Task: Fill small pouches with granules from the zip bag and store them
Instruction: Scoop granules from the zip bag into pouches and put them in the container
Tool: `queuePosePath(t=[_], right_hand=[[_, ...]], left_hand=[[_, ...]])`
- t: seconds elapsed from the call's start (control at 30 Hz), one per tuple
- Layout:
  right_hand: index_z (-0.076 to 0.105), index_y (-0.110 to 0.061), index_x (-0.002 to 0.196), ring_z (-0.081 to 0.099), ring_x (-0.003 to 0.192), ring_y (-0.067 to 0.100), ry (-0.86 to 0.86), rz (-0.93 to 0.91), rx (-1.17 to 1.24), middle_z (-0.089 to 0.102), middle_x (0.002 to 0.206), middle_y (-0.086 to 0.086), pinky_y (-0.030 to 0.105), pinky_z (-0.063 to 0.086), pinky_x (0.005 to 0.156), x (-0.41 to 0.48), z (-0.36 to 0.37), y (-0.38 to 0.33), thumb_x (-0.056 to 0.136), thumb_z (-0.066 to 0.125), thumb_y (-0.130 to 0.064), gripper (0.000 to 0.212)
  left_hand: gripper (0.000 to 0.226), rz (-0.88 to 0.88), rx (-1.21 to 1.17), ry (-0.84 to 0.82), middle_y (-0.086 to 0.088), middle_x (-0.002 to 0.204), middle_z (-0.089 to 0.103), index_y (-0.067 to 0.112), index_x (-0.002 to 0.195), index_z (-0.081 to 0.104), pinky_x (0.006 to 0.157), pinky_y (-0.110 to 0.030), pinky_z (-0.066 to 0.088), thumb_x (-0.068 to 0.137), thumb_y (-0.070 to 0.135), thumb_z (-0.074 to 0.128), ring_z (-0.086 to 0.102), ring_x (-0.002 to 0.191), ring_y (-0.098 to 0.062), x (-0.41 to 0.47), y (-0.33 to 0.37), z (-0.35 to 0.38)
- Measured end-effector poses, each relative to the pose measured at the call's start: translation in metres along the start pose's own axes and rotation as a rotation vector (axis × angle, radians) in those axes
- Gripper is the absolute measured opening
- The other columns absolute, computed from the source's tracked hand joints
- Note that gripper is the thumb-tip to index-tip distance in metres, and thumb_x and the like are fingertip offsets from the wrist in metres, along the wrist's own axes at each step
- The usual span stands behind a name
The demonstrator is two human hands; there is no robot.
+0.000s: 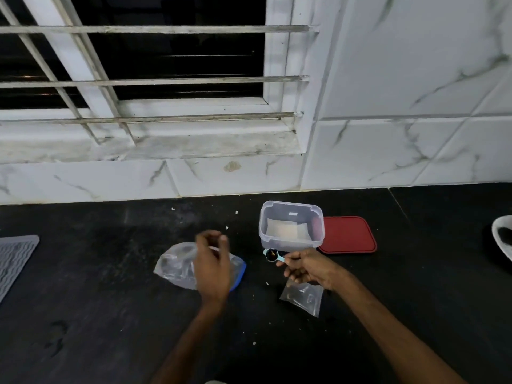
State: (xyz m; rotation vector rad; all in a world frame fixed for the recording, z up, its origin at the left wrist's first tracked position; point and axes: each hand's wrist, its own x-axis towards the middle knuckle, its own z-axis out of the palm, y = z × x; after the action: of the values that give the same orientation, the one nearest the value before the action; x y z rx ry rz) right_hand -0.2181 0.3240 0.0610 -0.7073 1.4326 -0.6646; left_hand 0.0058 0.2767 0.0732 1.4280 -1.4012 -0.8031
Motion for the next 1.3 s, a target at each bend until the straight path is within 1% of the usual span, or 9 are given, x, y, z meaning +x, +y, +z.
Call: queuePosePath(t=[0.13, 0.17, 0.27, 0.37, 0.47, 0.57, 0.93, 1.03, 1.3], right_hand=[[0.070, -0.009, 0.103, 0.062, 0.064, 0.012, 0.086, 0.015, 0.027, 0.069, 0.079, 0.009, 0.021, 0.051, 0.059, -0.023, -0.030, 0.017, 0.097, 0.054, -0.012, 0.018], [0.070, -0.009, 0.103, 0.062, 0.064, 0.012, 0.100, 0.018, 0.031, 0.069, 0.080, 0.009, 0.022, 0.050, 0.059, -0.028, -0.037, 0.021, 0.097, 0.054, -0.012, 0.018], [0.071, -0.008, 0.105, 0.062, 0.065, 0.011, 0.133, 0.026, 0.031, 0.069, 0.080, 0.008, 0.022, 0.050, 0.059, -0.044, -0.059, 0.032, 0.097, 0.052, -0.012, 0.020], [0.071, -0.008, 0.105, 0.061, 0.064, 0.011, 0.169, 0.035, 0.045, 0.068, 0.078, 0.008, 0.022, 0.050, 0.059, -0.059, -0.077, 0.039, 0.097, 0.052, -0.012, 0.021], [0.070, -0.006, 0.106, 0.061, 0.063, 0.011, 0.182, 0.041, 0.064, 0.067, 0.077, 0.007, 0.022, 0.051, 0.059, -0.070, -0.088, 0.045, 0.097, 0.052, -0.012, 0.021], [0.071, -0.007, 0.106, 0.061, 0.065, 0.011, 0.178, 0.049, 0.063, 0.068, 0.077, 0.007, 0.022, 0.051, 0.060, -0.076, -0.095, 0.052, 0.097, 0.051, -0.012, 0.021], [0.070, -0.006, 0.104, 0.063, 0.064, 0.012, 0.064, 0.005, -0.029, 0.069, 0.076, 0.008, 0.023, 0.052, 0.060, -0.071, -0.089, 0.051, 0.097, 0.053, -0.011, 0.019], [0.070, -0.004, 0.104, 0.063, 0.062, 0.012, 0.028, 0.014, -0.071, 0.069, 0.075, 0.009, 0.024, 0.052, 0.059, -0.068, -0.084, 0.049, 0.097, 0.053, -0.010, 0.020], [0.070, -0.005, 0.106, 0.062, 0.063, 0.013, -0.034, 0.028, -0.134, 0.068, 0.075, 0.009, 0.024, 0.052, 0.060, -0.066, -0.077, 0.039, 0.097, 0.050, -0.010, 0.022]], left_hand=[[0.014, 0.051, 0.238, -0.400, 0.012, 0.077, 0.062, 0.030, 0.096, 0.051, 0.056, -0.011, 0.038, 0.097, 0.044, 0.051, 0.059, 0.069, 0.002, -0.061, 0.011, 0.053], [0.020, 0.057, 0.336, -0.513, 0.011, 0.080, 0.063, 0.031, 0.095, 0.050, 0.058, -0.012, 0.040, 0.096, 0.051, 0.049, 0.059, 0.072, 0.001, -0.072, 0.008, 0.064], [0.043, 0.093, 0.588, -0.771, 0.005, 0.100, 0.066, 0.027, 0.103, 0.052, 0.079, -0.031, 0.051, 0.088, 0.067, 0.047, 0.065, 0.094, -0.014, -0.098, -0.005, 0.094], [0.073, 0.212, 0.779, -0.883, -0.004, 0.121, 0.062, 0.017, 0.124, 0.049, 0.088, -0.036, 0.048, 0.082, 0.077, 0.044, 0.060, 0.111, -0.022, -0.116, -0.009, 0.118], [0.071, 0.307, 0.950, -0.877, -0.009, 0.127, 0.059, 0.013, 0.130, 0.043, 0.087, -0.039, 0.051, 0.087, 0.069, 0.045, 0.060, 0.110, -0.027, -0.120, -0.007, 0.136], [0.046, 0.294, 0.980, -0.867, -0.008, 0.124, 0.061, 0.014, 0.127, 0.046, 0.084, -0.037, 0.052, 0.096, 0.048, 0.045, 0.063, 0.105, -0.025, -0.113, -0.005, 0.143], [0.014, -0.079, 0.551, -0.670, 0.006, 0.088, 0.068, 0.023, 0.091, 0.063, 0.073, -0.031, 0.057, 0.092, 0.037, 0.061, 0.065, 0.079, -0.007, -0.079, -0.001, 0.122], [0.011, -0.111, 0.502, -0.634, 0.009, 0.084, 0.066, 0.023, 0.090, 0.065, 0.063, -0.018, 0.051, 0.092, 0.034, 0.063, 0.063, 0.074, -0.002, -0.077, 0.002, 0.118], [0.005, -0.105, 0.451, -0.672, 0.010, 0.083, 0.067, 0.023, 0.090, 0.068, 0.069, -0.018, 0.054, 0.092, 0.021, 0.064, 0.065, 0.076, -0.001, -0.077, 0.005, 0.114]])
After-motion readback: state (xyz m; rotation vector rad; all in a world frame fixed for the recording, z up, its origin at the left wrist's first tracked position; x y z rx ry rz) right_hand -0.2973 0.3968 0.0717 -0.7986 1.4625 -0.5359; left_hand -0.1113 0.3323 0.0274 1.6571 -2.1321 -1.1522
